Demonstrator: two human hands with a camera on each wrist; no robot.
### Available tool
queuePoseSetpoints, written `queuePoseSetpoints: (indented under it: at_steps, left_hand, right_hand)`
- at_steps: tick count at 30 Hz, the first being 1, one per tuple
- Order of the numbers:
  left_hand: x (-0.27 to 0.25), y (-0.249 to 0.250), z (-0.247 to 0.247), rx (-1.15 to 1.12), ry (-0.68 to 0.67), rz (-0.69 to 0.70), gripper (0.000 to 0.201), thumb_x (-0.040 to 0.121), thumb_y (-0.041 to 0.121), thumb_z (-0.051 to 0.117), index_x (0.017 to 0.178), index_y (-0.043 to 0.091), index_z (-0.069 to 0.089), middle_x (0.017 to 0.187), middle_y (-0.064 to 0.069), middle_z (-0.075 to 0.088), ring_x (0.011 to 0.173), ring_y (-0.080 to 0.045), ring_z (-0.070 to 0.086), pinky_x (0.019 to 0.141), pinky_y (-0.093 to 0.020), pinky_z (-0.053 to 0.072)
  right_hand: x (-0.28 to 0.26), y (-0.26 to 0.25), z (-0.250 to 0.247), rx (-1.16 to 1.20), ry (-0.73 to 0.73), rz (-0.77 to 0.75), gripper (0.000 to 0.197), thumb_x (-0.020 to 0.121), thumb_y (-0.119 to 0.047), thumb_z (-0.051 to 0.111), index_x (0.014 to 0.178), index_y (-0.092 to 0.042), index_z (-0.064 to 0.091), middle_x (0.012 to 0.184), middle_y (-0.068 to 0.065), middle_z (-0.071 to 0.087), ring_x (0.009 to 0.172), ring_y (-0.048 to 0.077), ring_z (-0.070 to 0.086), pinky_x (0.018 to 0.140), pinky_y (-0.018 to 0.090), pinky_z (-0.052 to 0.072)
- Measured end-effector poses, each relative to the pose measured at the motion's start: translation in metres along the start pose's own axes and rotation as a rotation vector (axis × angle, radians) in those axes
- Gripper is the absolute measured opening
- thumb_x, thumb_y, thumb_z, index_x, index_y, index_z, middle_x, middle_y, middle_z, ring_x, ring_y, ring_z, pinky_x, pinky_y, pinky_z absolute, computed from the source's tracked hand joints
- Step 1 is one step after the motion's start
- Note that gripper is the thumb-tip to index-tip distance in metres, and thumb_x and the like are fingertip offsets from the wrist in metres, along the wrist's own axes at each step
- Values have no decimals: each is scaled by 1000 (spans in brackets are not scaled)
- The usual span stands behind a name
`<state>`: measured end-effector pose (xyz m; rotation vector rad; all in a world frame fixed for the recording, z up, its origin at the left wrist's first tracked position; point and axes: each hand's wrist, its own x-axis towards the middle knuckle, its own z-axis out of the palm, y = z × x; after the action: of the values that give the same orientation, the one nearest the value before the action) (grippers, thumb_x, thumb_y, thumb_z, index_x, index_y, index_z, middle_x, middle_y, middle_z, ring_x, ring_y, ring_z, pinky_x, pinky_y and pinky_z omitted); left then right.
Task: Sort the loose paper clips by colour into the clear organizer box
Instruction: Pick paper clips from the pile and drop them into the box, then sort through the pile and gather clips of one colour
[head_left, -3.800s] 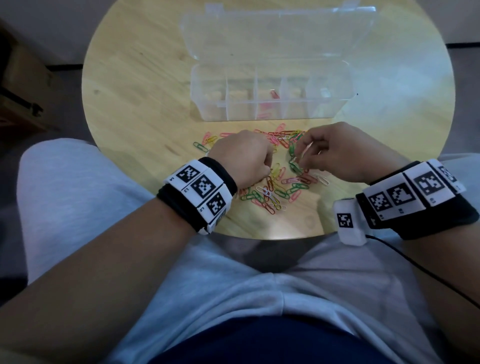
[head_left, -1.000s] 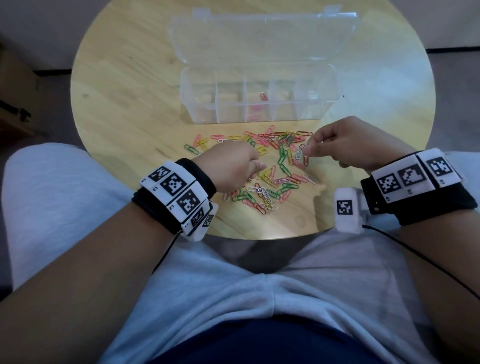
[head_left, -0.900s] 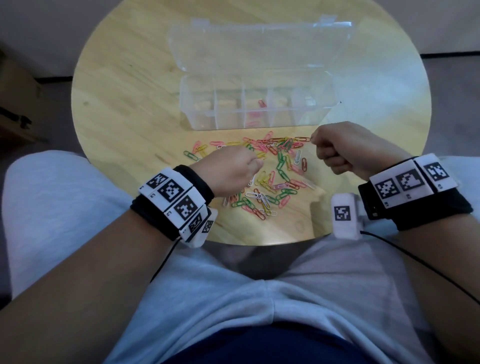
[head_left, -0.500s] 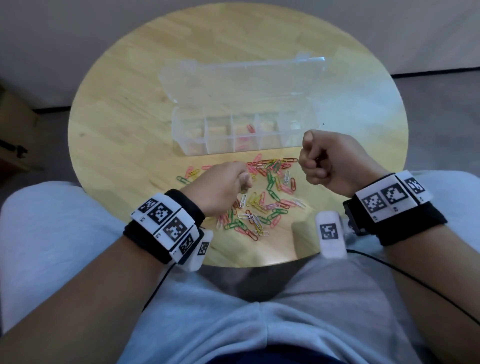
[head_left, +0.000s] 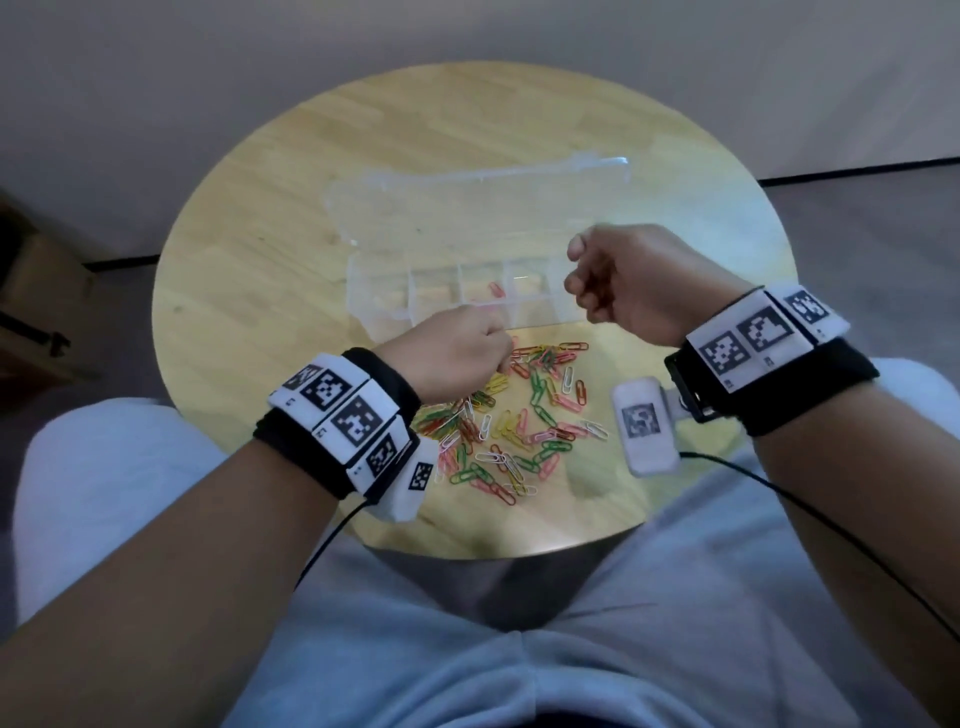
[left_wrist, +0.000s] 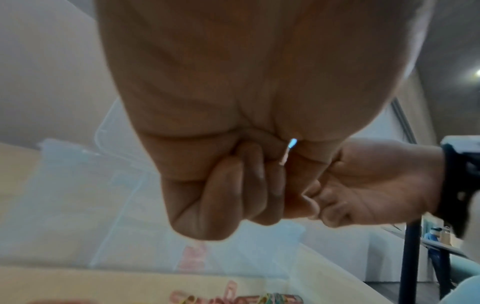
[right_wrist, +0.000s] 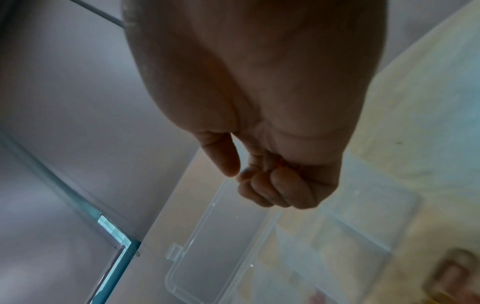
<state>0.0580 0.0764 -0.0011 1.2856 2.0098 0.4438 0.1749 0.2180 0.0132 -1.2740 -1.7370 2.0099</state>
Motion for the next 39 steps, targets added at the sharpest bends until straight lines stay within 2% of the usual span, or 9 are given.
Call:
queuePoseSetpoints:
  at_steps: [4, 7, 13, 17, 23, 28, 31, 34, 39]
  left_hand:
    - [5, 13, -9, 102, 35, 25, 37, 95, 21, 43, 84, -4, 67, 67, -8, 57, 52, -9, 50, 46, -23, 33]
    - [9, 23, -18, 142, 73, 27, 34, 95, 21, 45, 84, 3, 72, 58, 8, 56, 51, -4, 50, 47, -22, 34]
    - [17, 37, -30, 224, 74, 35, 30, 95, 21, 46, 88, 11, 74, 62, 3, 55, 55, -8, 47, 49, -27, 30]
    - [29, 40, -35, 221, 91, 35, 28, 94, 20, 47, 93, 12, 74, 91, 1, 69, 83, -14, 61, 68, -29, 47]
    - [63, 40, -32, 276, 142, -3, 34, 93, 0, 36, 102, -4, 69, 104, -18, 66, 99, -32, 65, 86, -43, 51]
    - [85, 44, -18, 373, 178, 13, 22, 93, -1, 39, 86, 16, 51, 91, -7, 45, 79, -25, 43, 71, -32, 37]
    - [93, 44, -14, 340, 203, 28, 28, 95, 1, 41, 105, 10, 65, 108, -9, 60, 97, -29, 57, 83, -32, 45]
    - [92, 43, -13, 307, 197, 37, 39, 97, 5, 42, 132, 13, 56, 134, -7, 56, 121, -24, 53, 96, -31, 43]
    - [69, 39, -12, 251, 259, 126, 37, 95, 13, 47, 129, 25, 55, 132, 1, 56, 119, -16, 52, 97, -31, 41]
  right_hand:
    - [17, -27, 21, -131, 88, -77, 20, 92, -2, 37, 77, -10, 49, 66, 11, 52, 54, 19, 41, 51, 27, 32]
    - [32, -34, 35, -292, 92, -65, 17, 96, -7, 38, 87, -4, 53, 73, 12, 58, 59, 20, 47, 53, 26, 38]
    - [34, -27, 26, -775, 40, -188, 32, 95, -13, 42, 116, 0, 62, 113, 17, 65, 93, 24, 55, 89, 42, 48]
    - [15, -16, 0, -463, 179, -280, 23, 91, -12, 44, 101, -14, 64, 99, 4, 68, 86, 19, 58, 73, 32, 44]
    - [-10, 15, -35, -261, 202, -184, 24, 91, -5, 41, 93, -15, 63, 91, 8, 73, 74, 20, 67, 75, 36, 51]
    - [-5, 43, -45, -254, 200, -118, 21, 89, -2, 47, 89, -15, 64, 89, 10, 73, 66, 19, 65, 68, 34, 49]
    - [-3, 49, -43, -335, 165, -115, 20, 88, -3, 50, 90, -16, 65, 85, 6, 72, 64, 17, 64, 65, 31, 48]
    - [0, 51, -40, -406, 104, -121, 20, 88, -5, 51, 91, -18, 65, 82, 1, 73, 64, 16, 64, 64, 30, 49]
    - [-2, 54, -43, -547, 42, -114, 20, 92, -8, 50, 94, -21, 64, 83, -1, 73, 65, 12, 65, 65, 30, 50]
